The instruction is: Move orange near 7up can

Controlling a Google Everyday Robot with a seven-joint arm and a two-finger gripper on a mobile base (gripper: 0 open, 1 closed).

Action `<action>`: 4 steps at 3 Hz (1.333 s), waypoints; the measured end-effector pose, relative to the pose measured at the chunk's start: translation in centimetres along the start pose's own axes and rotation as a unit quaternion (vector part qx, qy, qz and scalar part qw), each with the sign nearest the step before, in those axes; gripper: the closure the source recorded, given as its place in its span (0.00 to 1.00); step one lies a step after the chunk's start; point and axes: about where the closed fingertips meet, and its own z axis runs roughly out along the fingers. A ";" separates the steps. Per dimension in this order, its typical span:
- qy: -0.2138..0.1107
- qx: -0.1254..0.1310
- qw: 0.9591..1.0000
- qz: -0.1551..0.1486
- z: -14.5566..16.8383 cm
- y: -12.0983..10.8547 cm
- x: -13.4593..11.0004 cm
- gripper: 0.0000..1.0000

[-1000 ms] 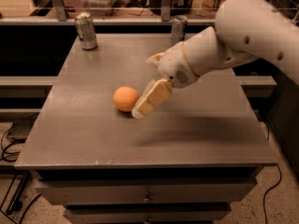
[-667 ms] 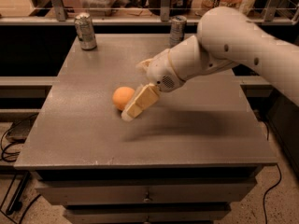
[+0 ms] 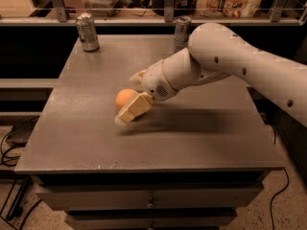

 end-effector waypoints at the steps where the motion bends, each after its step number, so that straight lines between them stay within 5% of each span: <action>1: -0.006 0.007 1.000 0.010 0.2 -0.2 0.5 0.39; 3: -0.043 0.027 0.999 -0.013 -3.4 -1.2 -3.0 0.94; 4: -0.043 0.026 0.999 -0.014 -3.4 -1.1 -3.1 1.00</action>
Offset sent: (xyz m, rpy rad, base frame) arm 0.0088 -0.0153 0.0177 0.0486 -0.0413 -0.0610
